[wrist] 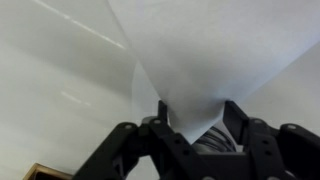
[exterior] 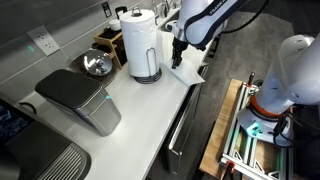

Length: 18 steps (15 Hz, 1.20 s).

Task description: Remove a piece of paper towel from the paper towel roll and put it on the counter

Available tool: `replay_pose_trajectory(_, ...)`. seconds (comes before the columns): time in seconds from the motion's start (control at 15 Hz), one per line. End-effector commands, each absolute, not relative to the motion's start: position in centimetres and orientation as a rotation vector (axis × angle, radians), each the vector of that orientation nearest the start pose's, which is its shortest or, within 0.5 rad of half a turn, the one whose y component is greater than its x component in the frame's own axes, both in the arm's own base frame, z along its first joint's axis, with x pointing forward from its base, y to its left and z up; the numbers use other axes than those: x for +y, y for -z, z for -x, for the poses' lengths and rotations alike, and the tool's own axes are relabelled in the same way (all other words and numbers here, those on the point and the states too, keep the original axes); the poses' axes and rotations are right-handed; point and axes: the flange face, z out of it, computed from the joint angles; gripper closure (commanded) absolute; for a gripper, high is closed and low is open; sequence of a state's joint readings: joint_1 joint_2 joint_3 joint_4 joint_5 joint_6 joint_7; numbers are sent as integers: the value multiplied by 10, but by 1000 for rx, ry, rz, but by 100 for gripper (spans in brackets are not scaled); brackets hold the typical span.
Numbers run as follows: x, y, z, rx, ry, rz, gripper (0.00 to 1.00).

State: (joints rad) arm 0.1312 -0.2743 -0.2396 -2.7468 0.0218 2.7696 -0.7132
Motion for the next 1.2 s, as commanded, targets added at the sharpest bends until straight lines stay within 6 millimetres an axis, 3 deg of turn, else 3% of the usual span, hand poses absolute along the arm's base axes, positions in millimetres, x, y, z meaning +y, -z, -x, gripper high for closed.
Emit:
replay_pose_trajectory(0.0,-51,-319,-410,-928,431,3045,69)
replay_pose_trajectory(0.2,-61,-315,-408,-931,389,3075,91)
replay_pose_trajectory(0.4,-68,-312,-405,-948,352,3094,95)
replay_pose_trajectory(0.6,-73,-309,-403,-955,315,3110,90)
replay_pose_trajectory(1.13,-88,-304,-391,-948,136,3161,91)
